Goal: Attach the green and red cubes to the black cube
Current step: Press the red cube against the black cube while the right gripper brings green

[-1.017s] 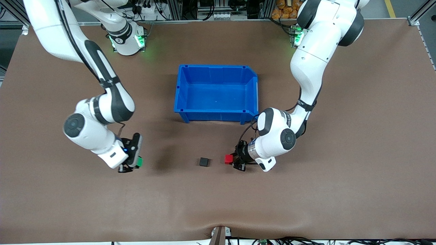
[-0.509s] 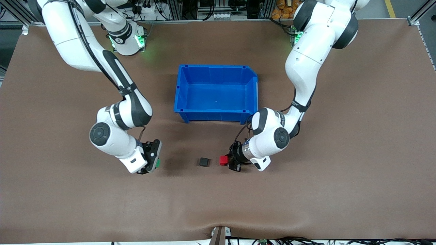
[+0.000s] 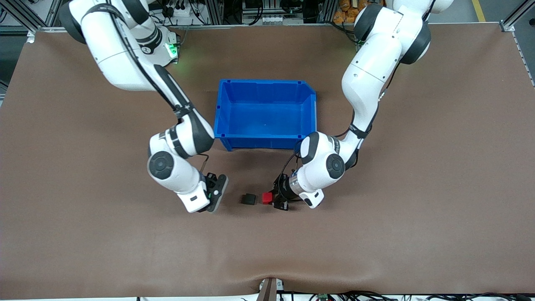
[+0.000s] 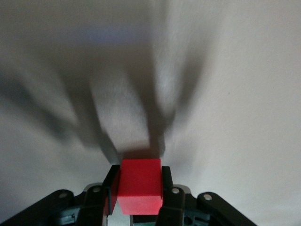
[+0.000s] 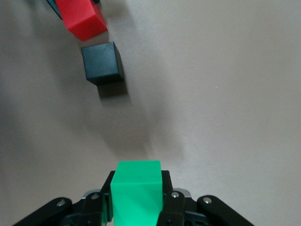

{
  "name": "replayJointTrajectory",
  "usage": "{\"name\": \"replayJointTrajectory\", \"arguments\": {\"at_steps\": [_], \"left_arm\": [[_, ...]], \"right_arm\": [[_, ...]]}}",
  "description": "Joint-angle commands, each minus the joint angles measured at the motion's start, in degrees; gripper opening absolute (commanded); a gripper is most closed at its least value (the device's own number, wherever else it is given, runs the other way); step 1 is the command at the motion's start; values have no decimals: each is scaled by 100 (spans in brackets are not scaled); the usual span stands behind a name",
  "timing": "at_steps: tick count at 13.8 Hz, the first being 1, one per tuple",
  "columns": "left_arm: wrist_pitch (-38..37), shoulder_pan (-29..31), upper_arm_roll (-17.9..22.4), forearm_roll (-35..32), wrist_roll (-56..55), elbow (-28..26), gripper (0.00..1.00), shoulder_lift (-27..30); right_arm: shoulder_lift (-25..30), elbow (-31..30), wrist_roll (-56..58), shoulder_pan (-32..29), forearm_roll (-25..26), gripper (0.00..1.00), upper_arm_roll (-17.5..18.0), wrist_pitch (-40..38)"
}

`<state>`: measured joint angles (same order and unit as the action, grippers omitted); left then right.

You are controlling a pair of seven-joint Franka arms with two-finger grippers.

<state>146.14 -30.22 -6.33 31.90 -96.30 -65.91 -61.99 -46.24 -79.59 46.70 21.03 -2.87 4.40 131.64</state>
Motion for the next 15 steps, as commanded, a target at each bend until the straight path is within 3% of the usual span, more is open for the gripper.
{"name": "replayJointTrajectory", "arguments": {"at_steps": [1,3,15], "left_arm": [[142,-133,53,62,-152,307,0,-305],[151,-142,35,62,-169,333,0,-331],[380,-256,26,62,-170,368,0,-410]], "right_arm": [[-384,784,-591,348,128,12,-342,-559],[-596,1111,-601,367,137,13,-361,-631],[-631,1086,-566,358,251,15,-361,-535]]}}
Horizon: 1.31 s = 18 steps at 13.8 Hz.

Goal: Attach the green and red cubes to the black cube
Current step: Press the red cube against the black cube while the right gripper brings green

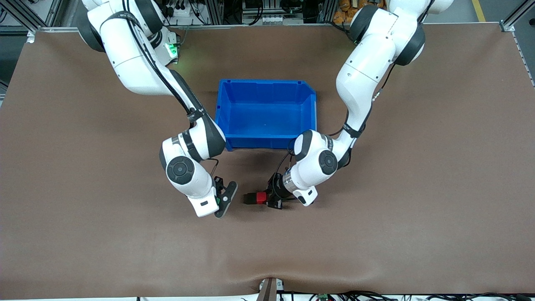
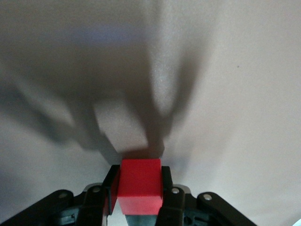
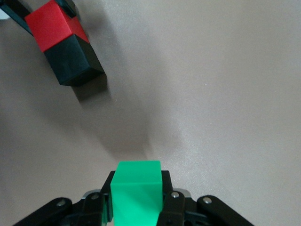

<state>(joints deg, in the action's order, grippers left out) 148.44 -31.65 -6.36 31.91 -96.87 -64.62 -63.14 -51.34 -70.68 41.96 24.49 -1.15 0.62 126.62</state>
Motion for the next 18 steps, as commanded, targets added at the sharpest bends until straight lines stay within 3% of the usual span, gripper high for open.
{"name": "replayJointTrajectory", "arguments": {"at_steps": [1,6,7,8,9,12,18], "left_arm": [[150,-113,47,61,-104,231,0,-287],[115,-166,65,9,212,143,2,-304],[115,-157,65,17,247,143,42,-296],[98,-113,57,35,256,143,75,-287],[89,-122,65,-8,256,134,100,-261],[80,-175,65,-1025,336,134,100,-225],[-903,168,48,-1081,371,116,100,135]], "right_arm": [[-165,222,-109,20,80,15,25,-15],[-262,169,-118,222,159,18,17,380],[-297,169,-127,231,333,18,17,433],[-350,169,-118,231,431,18,25,494],[-411,169,-118,249,440,18,25,652],[-491,160,-127,363,528,19,17,925],[-570,152,-144,583,704,22,17,987]]}}
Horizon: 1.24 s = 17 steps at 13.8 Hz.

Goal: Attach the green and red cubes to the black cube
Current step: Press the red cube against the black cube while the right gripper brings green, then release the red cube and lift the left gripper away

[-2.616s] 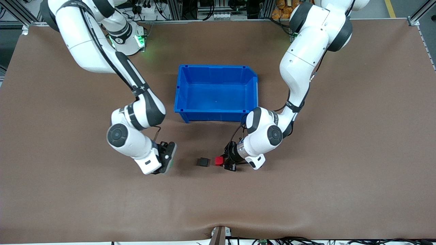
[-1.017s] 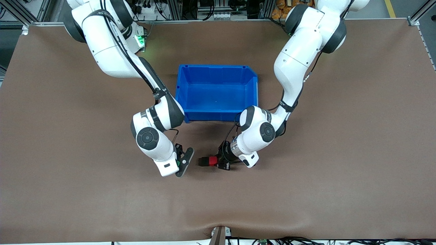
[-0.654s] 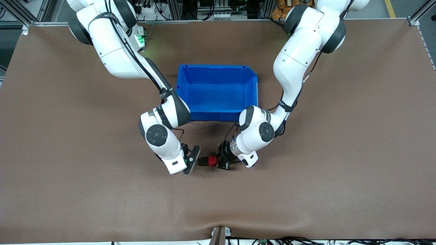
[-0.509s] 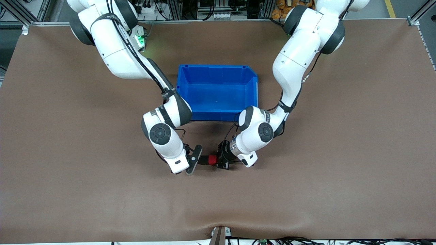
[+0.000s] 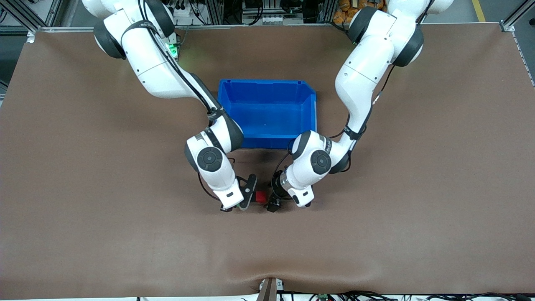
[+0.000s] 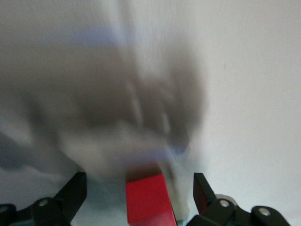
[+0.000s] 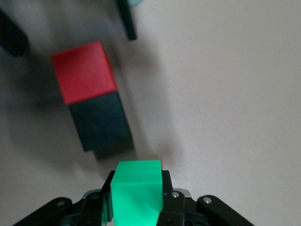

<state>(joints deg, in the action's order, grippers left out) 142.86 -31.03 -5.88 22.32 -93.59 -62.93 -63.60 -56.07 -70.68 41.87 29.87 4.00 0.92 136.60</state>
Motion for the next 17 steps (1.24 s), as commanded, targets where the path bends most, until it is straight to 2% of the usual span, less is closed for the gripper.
{"name": "replayJointTrajectory", "arguments": {"at_steps": [1,3,10,11,12,13,14,16,17], "left_arm": [[-373,106,-1,-114,34,-53,100,208],[-426,141,-1,-123,34,-62,100,269],[-1496,597,17,-202,322,-53,100,761],[-1611,711,17,-211,463,-62,100,822],[-1761,782,34,-211,560,-53,100,893],[-1980,896,52,-220,718,-53,100,1006],[-2164,1054,61,-211,859,-53,100,1121],[-2621,1335,78,-368,1000,-53,100,1367],[-2789,1458,70,-691,1018,-53,100,1507]], "right_arm": [[-97,151,-144,54,198,23,-13,-20],[-88,134,-240,81,189,29,-13,-72],[-88,116,-601,229,189,35,-13,-99],[-88,64,-618,265,198,45,-13,-81],[-88,55,-645,265,198,62,-13,-72],[-88,54,-645,265,268,69,-13,-55],[-88,54,-645,274,399,100,-13,-37],[-79,54,-645,265,426,100,-13,-37],[-71,54,-645,265,426,100,-13,-46]]}}
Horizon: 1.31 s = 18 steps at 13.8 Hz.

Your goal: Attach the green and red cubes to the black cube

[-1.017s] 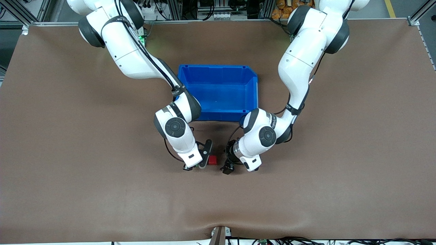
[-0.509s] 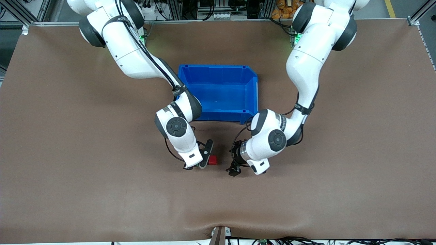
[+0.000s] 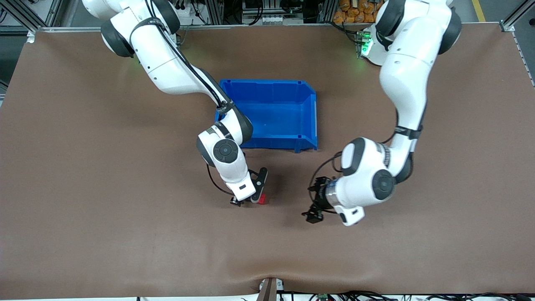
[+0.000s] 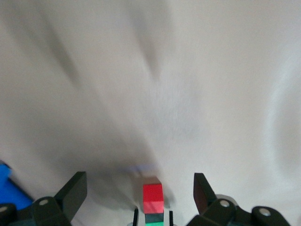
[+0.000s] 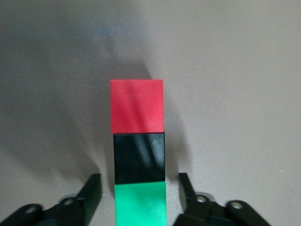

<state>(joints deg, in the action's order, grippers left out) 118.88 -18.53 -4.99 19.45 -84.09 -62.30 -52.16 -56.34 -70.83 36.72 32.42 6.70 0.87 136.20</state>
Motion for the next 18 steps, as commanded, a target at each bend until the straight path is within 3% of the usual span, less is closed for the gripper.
{"name": "replayJointTrajectory", "arguments": {"at_steps": [1,4,7,8,18], "left_arm": [[-513,314,-19,-659,77,-115,100,443],[-576,552,-10,-1170,104,-115,100,733],[-576,622,-19,-2346,550,-115,100,1075],[-585,745,-19,-2463,874,-115,100,1181],[-1840,1949,-28,-2446,5837,-115,100,2455]], "right_arm": [[-26,69,-130,2,157,100,-8,-14],[88,-35,-139,-86,122,100,1,-58],[429,-447,-130,-279,95,100,1,-67],[579,-588,-113,-341,95,100,1,-67],[1775,-669,-121,-1245,-106,100,54,-1972]]}}
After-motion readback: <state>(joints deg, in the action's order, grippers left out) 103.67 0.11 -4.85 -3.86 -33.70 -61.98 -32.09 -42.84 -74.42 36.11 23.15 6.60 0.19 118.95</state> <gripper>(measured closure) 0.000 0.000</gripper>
